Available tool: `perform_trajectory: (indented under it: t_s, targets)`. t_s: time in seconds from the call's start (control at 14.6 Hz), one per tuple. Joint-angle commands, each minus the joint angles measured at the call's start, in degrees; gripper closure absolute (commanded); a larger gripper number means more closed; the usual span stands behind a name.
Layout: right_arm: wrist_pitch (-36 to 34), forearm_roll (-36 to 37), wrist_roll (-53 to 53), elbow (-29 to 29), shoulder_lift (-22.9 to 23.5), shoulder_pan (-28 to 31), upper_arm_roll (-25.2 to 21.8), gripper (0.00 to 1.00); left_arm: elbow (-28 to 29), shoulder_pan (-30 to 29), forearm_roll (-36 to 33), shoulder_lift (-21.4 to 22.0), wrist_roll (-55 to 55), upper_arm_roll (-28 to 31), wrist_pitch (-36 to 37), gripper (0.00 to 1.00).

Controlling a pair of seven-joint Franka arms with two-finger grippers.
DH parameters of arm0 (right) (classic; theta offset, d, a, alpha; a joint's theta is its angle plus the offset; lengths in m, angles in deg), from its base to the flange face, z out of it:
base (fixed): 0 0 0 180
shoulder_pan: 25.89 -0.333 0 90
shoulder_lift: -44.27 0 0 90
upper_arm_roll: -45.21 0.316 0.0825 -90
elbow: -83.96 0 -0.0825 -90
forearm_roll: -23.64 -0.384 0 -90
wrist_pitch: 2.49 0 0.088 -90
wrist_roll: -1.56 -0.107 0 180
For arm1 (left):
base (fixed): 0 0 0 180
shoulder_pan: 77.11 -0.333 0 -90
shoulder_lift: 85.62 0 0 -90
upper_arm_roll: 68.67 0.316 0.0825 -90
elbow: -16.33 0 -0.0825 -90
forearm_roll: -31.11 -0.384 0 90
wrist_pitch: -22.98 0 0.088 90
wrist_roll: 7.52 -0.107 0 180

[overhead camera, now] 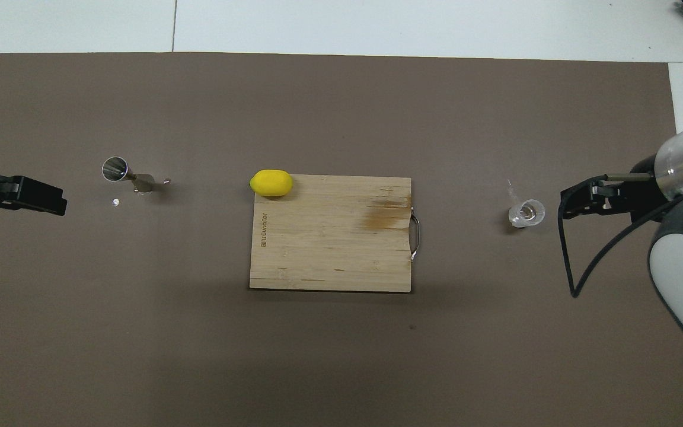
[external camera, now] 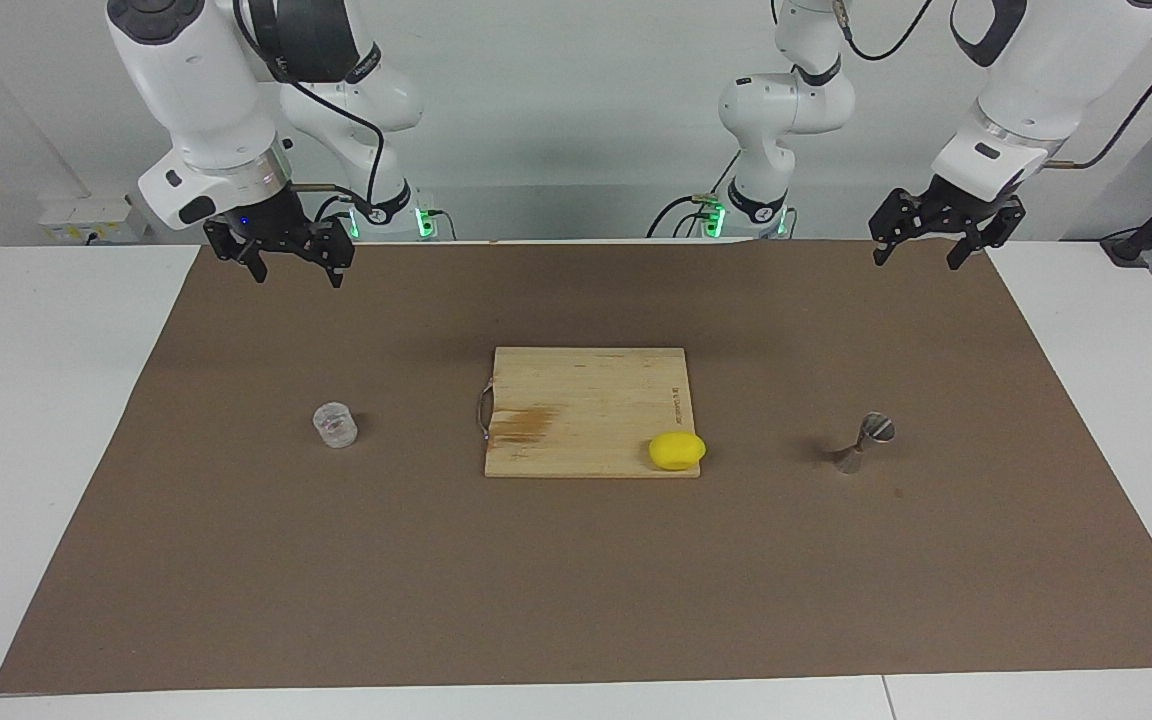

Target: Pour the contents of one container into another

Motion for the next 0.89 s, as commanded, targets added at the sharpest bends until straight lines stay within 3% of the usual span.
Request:
perform_trajectory:
  t_s: [0.0, 0.27, 0.48, 0.82]
  targets:
    - [1.1, -1.2, -0.7, 1.2, -0.9, 0.5, -0.1, 0.00, 2.6, -0.4, 0.5, 1.6, 0.1, 0.1, -1.7, 0.00]
    - [1.1, -1.2, -0.7, 1.3, -0.9, 0.5, -0.1, 0.00, 3.9, -0.8, 5.8, 1.2, 6.1, 0.5, -2.0, 0.00]
    - [1.1, -1.2, -0.7, 1.2, -0.9, 0.5, -0.1, 0.00, 3.9, -2.5, 9.8, -1.5, 13.3, 0.8, -2.5, 0.00]
    - [1.1, -1.2, -0.7, 1.3, -0.9, 0.5, -0.1, 0.00, 4.5, -5.4, 20.0, -7.1, 37.1, 0.8, -5.8, 0.00]
